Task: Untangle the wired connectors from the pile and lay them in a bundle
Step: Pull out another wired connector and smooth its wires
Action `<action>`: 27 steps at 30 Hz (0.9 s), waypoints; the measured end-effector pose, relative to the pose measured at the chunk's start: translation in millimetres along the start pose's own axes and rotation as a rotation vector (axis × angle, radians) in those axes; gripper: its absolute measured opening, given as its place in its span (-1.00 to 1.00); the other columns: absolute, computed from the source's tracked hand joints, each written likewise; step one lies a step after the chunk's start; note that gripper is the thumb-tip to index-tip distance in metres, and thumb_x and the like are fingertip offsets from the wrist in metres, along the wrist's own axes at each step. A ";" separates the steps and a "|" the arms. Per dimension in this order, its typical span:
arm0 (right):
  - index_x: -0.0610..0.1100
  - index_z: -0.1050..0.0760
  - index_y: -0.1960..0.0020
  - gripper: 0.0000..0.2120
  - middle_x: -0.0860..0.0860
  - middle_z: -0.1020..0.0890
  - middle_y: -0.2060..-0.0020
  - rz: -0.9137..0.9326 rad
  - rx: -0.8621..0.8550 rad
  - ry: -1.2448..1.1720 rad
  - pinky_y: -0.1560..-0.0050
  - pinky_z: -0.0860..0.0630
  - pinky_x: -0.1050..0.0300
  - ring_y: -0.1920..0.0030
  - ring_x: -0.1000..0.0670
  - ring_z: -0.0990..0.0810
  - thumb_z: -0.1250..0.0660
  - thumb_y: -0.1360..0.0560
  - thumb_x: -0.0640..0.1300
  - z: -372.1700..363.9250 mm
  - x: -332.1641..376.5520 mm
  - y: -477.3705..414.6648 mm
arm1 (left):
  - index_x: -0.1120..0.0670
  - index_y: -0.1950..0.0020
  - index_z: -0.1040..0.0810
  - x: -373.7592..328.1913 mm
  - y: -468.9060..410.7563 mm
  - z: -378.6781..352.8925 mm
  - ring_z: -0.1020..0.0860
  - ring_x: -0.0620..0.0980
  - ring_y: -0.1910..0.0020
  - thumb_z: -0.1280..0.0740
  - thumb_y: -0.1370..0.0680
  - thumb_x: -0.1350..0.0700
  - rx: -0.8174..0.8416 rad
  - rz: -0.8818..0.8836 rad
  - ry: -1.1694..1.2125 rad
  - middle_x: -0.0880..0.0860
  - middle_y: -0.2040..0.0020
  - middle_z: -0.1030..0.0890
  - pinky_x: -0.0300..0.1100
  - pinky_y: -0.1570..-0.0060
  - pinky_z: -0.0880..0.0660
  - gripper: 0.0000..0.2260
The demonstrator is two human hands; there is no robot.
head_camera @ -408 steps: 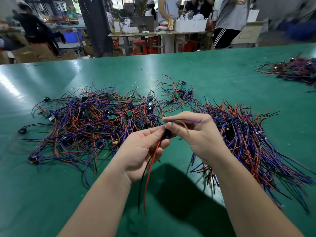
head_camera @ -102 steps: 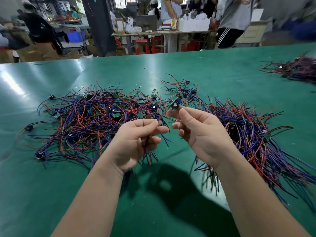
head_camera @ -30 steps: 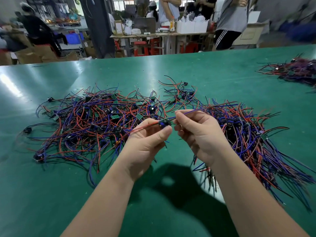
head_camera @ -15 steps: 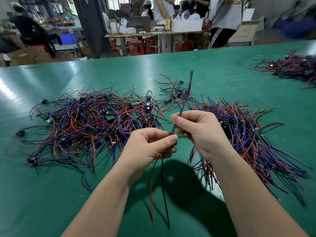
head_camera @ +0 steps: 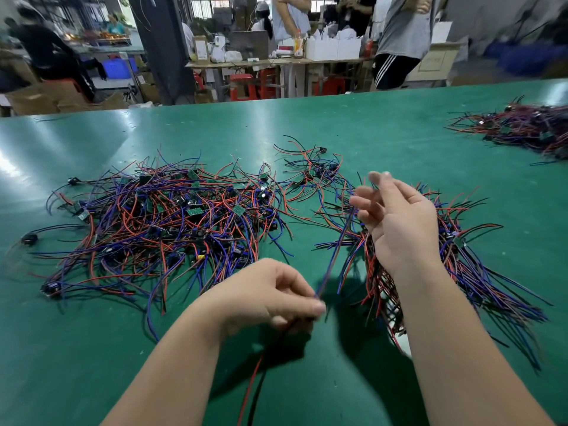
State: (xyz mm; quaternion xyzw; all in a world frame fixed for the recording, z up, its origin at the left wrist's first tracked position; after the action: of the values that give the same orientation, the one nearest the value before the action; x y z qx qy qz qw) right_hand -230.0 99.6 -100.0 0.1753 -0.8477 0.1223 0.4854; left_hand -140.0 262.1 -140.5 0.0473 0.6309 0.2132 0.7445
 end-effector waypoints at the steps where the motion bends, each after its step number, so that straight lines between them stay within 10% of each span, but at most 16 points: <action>1: -0.10 -0.48 0.02 -0.89 -0.09 -0.59 0.20 -0.007 -0.032 0.000 0.42 -0.46 0.30 0.40 0.04 -0.62 -0.19 -0.62 -0.13 1.1 0.1 -2.1 | 0.13 0.19 -0.60 -0.5 -2.8 2.5 -0.61 -0.14 0.38 -0.48 -0.43 0.16 -0.077 -0.016 0.080 0.08 0.30 -0.68 -0.34 0.40 -0.49 -0.91; 4: -0.03 -0.40 -0.02 -0.93 -0.08 -0.52 0.07 0.049 -0.027 0.157 0.35 -0.45 0.27 0.36 0.04 -0.58 -0.19 -0.60 -0.19 -2.2 1.0 -0.1 | 0.19 0.16 -0.58 -3.7 -6.6 15.6 -0.63 -0.08 0.36 -0.47 -0.41 0.13 -0.329 -0.060 0.322 0.13 0.27 -0.68 -0.29 0.38 -0.54 -0.85; 11: 0.04 -0.55 0.03 -0.70 0.09 -0.61 0.08 0.244 0.729 0.921 0.13 -0.51 0.25 0.17 0.08 -0.60 -0.56 -0.31 -0.13 -34.3 -29.5 39.6 | 0.20 0.21 -0.56 -0.9 -10.3 26.1 -0.56 -0.11 0.46 -0.47 -0.21 0.01 -0.494 -0.088 0.586 0.10 0.33 -0.61 -0.26 0.41 -0.57 -0.69; 18: -0.10 -0.65 0.06 -0.83 0.03 -0.66 0.18 0.522 0.416 0.838 0.06 -0.60 0.01 0.16 0.06 -0.64 -0.52 -0.35 -0.19 -33.4 -19.0 37.8 | 0.16 0.16 -0.60 -7.4 -7.7 31.0 -0.64 -0.03 0.41 -0.37 -0.37 -0.15 -0.520 -0.176 0.555 0.11 0.27 -0.68 -0.22 0.43 -0.57 -0.64; 23: -0.19 -0.65 -0.01 -0.81 -0.06 -0.66 0.16 0.807 -0.015 0.970 -0.02 -0.54 0.01 0.13 -0.09 -0.63 -0.46 -0.42 -0.15 -2.8 24.9 16.8 | -0.03 0.18 -0.61 1.1 12.3 65.1 -0.58 -0.20 0.27 -0.37 -0.49 0.02 -1.164 -0.176 -0.376 -0.08 0.25 -0.65 -0.43 0.28 -0.43 -0.92; 27: -0.24 -0.63 -0.09 -0.75 -0.20 -0.68 0.02 0.617 -0.234 1.201 -0.16 -0.40 0.12 -0.04 -0.16 -0.63 -0.42 -0.43 -0.20 29.2 39.5 -10.2 | -0.02 -0.22 -0.51 20.1 10.9 78.6 -0.41 0.16 -0.18 -0.36 -0.46 -0.06 -1.224 0.174 -0.763 0.09 -0.18 -0.51 0.04 -0.16 -0.34 -0.65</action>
State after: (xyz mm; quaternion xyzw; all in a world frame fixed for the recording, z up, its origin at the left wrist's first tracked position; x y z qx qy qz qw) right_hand -267.0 72.2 -80.0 -0.2260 -0.4502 0.2385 0.8303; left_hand -65.2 295.1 -139.5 -0.2566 0.0889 0.5551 0.7862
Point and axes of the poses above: each hand's wrist, its own y-axis away from the middle knuckle, its own z-axis out of the back of the hand, x = y × z, the point moved 3 cm from there along -y, towards the middle knuckle
